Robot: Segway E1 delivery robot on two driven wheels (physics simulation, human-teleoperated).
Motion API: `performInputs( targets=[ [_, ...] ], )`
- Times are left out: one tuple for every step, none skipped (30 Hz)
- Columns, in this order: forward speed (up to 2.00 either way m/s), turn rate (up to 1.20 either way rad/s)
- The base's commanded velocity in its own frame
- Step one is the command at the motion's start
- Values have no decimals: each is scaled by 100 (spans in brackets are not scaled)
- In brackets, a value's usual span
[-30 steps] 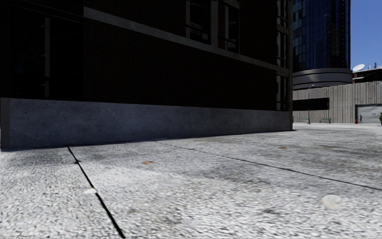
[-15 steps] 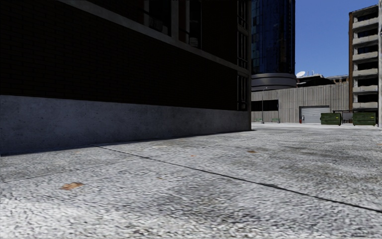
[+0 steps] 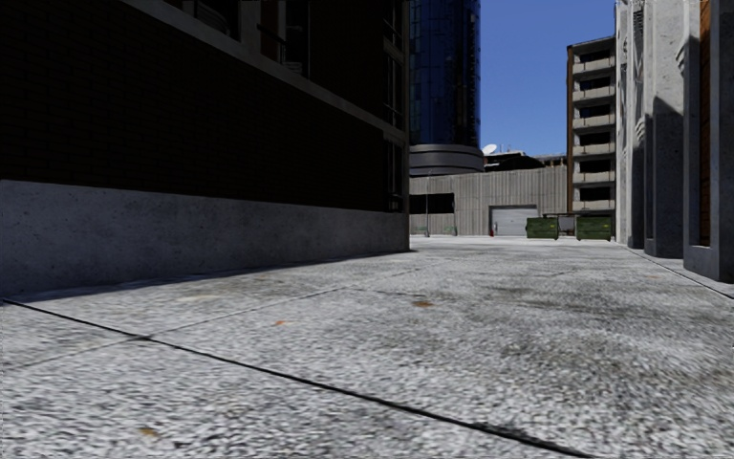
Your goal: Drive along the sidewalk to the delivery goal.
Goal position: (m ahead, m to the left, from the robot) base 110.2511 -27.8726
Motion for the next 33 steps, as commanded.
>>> performInputs(
  targets=[
    [200, -53],
    [199, -48],
    [199, -48],
    [199, -45],
    [200, -44],
    [200, -44],
    [200, -44],
    [200, -44],
    [200, -44],
    [200, -44],
    [200, -44],
    [200, -44],
    [200, -44],
    [200, -44],
    [200, -44],
    [200, -44],
    [200, -44],
    [200, -44],
    [200, -44],
    [199, -44],
    [199, -44],
    [199, -44],
    [199, -44],
    [199, -38],
    [199, 0],
    [199, 0],
    [199, 0],
    [199, 0],
    [199, 0],
    [199, 0],
    [199, 0],
    [200, 0],
    [200, 0]
  ],
)
